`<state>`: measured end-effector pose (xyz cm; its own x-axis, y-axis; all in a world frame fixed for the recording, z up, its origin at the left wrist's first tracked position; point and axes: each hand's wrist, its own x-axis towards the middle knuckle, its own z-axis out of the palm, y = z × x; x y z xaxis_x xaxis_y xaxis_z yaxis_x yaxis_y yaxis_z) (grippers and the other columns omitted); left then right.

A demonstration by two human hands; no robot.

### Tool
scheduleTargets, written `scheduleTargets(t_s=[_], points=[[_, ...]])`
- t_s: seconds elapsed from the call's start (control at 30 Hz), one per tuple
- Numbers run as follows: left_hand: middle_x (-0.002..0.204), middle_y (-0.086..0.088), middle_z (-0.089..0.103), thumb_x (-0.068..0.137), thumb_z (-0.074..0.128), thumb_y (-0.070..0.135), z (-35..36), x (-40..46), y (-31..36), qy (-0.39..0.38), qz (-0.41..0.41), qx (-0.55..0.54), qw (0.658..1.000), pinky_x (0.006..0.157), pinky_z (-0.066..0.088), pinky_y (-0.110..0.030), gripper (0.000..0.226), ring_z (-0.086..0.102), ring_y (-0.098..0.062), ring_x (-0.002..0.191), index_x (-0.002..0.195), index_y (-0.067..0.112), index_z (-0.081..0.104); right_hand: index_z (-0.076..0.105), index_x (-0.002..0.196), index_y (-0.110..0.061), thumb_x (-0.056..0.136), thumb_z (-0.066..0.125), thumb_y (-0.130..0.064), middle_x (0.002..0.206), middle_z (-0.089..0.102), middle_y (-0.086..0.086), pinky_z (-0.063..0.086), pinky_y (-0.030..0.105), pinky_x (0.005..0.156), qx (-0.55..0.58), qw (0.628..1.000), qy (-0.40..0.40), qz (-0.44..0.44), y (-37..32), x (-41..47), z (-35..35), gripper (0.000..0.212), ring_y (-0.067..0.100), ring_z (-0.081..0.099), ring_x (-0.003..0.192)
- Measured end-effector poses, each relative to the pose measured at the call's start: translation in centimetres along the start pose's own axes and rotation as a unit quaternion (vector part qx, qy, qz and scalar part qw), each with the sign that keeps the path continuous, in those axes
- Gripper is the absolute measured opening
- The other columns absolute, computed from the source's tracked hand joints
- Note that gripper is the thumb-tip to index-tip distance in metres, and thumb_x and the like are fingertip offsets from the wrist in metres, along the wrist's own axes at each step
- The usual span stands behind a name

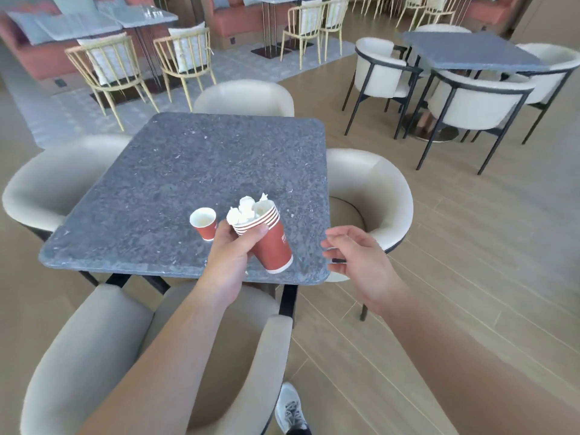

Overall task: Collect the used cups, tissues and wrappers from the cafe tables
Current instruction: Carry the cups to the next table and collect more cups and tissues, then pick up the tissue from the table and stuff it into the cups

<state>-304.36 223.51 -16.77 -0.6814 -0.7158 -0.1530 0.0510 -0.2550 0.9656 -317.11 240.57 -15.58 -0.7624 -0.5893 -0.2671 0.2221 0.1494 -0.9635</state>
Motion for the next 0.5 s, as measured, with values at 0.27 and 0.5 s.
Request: scheduleTargets(t_s=[0.27, 0.5], points=[[0.102, 0.006, 0.073, 0.095, 0.064, 0.002, -3.0, 9.8, 1.8, 0.049, 0.003, 0.033, 0.998, 0.068, 0.051, -0.014, 0.035, 0.068, 0.002, 0.079, 0.128, 0.01, 0.06, 0.069, 0.09, -0.026, 0.093, 0.06, -0.018, 0.092, 0.07, -0.002, 0.051, 0.022, 0.067, -0.008, 0.999, -0.043, 0.008, -2.5, 9.6, 5.0, 0.012, 0.009, 0.067, 0.081], [0.124, -0.008, 0.068, 0.075, 0.077, 0.025, -6.7, 12.7, 2.2, 0.107, -0.002, 0.034, 0.994, 0.078, 0.045, -0.04, 0.07, 0.064, -0.021, 0.101, 0.138, 0.01, 0.05, 0.069, 0.096, -0.022, 0.093, 0.06, -0.019, 0.091, 0.069, -0.001, 0.053, 0.026, 0.07, -0.032, 0.994, -0.098, 0.026, -2.6, 14.7, 7.8, 0.01, 0.012, 0.066, 0.083]])
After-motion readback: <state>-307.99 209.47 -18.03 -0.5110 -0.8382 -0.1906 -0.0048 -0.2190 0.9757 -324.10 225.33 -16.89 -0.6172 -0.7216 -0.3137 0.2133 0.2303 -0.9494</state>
